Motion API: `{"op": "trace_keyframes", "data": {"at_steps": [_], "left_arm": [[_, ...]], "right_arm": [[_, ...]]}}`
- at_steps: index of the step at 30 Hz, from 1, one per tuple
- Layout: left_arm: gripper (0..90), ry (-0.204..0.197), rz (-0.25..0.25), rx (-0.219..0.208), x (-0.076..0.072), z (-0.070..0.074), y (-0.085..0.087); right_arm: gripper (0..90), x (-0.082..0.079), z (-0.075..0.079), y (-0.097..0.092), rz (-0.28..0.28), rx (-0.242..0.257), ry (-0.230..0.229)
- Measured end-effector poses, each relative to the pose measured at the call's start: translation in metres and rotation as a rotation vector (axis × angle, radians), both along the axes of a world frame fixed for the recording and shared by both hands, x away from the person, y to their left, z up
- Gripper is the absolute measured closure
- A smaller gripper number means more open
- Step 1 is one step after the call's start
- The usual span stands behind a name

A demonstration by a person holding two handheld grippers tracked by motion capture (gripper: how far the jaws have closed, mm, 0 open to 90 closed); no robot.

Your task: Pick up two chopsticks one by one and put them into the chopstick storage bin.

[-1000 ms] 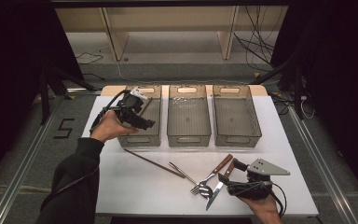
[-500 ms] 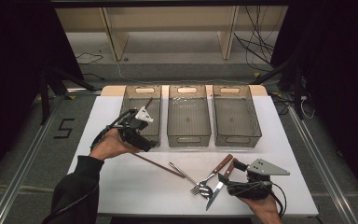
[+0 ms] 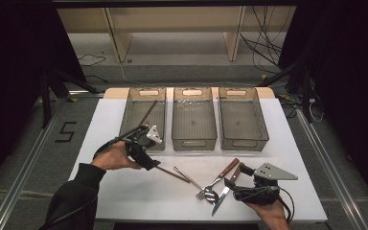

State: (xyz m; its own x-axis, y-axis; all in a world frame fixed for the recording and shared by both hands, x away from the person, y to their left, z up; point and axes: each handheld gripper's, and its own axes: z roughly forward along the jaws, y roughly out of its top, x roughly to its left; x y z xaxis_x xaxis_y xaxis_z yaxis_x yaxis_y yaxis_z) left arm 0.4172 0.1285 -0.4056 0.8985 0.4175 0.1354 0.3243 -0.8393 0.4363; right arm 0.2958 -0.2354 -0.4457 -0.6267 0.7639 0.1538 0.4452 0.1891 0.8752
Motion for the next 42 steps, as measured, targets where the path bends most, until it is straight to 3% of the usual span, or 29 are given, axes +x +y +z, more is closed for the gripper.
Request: {"op": "trace_keyframes", "data": {"at_steps": [9,13,22,31,42], "left_arm": [[19.0,0.053,-0.053,0.066,0.002,-0.016,-0.008],[20.0,0.067,-0.074,0.114,0.005,-0.02,-0.011],[33.2,0.104,-0.122,0.184,0.012,-0.035,-0.013],[42.2,0.13,-0.177,0.216,0.018,-0.045,-0.019],[50.0,0.162,-0.206,0.234,0.021,-0.052,-0.023]], "right_arm": [[23.8,0.0,0.0,0.0,-0.001,0.0,-0.002],[23.8,0.0,0.0,0.0,-0.002,0.002,-0.001],[23.8,0.0,0.0,0.001,-0.001,0.001,0.001],[23.8,0.0,-0.001,0.002,0.001,-0.001,0.003],[23.9,0.0,-0.001,0.001,0.001,-0.001,0.004]]}}
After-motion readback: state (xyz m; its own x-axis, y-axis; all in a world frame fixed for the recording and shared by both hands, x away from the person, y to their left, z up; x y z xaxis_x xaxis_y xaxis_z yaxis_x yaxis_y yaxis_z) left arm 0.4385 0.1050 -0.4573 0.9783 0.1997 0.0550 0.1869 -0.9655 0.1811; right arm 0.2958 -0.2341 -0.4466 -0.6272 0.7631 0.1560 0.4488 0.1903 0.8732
